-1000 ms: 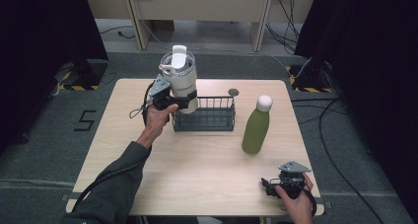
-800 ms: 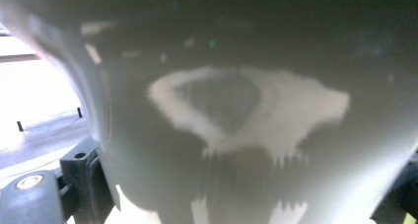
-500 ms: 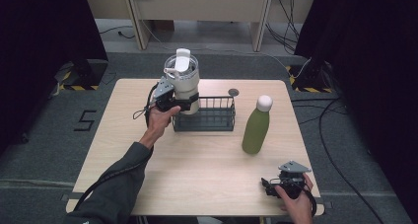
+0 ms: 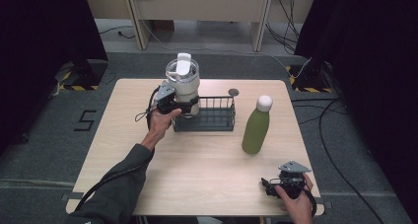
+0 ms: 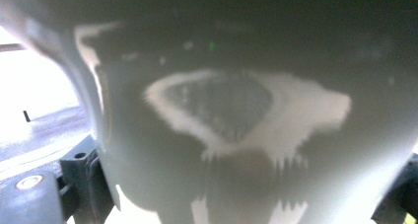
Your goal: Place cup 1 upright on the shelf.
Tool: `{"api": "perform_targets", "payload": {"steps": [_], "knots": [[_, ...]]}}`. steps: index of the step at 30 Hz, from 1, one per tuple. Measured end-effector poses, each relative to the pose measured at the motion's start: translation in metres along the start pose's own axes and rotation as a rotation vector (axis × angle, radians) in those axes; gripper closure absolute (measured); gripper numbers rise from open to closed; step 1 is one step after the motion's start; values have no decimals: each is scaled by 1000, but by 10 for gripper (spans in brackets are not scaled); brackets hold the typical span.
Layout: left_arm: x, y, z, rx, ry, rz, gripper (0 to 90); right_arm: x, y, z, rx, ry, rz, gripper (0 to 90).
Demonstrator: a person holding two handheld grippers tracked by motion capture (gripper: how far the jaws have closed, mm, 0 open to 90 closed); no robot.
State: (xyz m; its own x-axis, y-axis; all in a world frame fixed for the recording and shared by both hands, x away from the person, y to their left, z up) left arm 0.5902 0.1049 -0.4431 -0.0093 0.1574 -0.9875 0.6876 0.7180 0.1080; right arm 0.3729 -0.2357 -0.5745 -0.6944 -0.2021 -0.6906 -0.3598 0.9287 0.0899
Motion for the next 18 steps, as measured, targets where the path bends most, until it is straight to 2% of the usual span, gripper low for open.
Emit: {"api": "perform_targets", "payload": {"steps": [12, 13, 14, 18], "knots": [[14, 1, 3, -5, 25, 0, 100, 0, 0, 0, -1, 0, -1, 4], [15, 1, 4, -5, 27, -3, 100, 0, 0, 0, -1, 0, -1, 4], [14, 0, 5, -9, 10, -25, 100, 0, 0, 0, 0, -1, -1, 4], [19, 1, 6, -8, 18, -25, 100, 0, 0, 0, 0, -2, -1, 4]]}}
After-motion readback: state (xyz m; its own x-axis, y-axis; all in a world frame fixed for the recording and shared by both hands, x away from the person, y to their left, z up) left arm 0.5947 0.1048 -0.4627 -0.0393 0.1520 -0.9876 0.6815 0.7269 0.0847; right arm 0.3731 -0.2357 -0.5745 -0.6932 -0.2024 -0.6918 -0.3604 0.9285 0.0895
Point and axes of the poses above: each handheld gripper's, and its own axes: z roughly forward along the jaws, x roughly out of its underside, y roughly to its left, the point moved 8 cm from there along z, roughly forward along the jaws, and after that the axes turned 8 degrees about z, right-handed, at the moved point
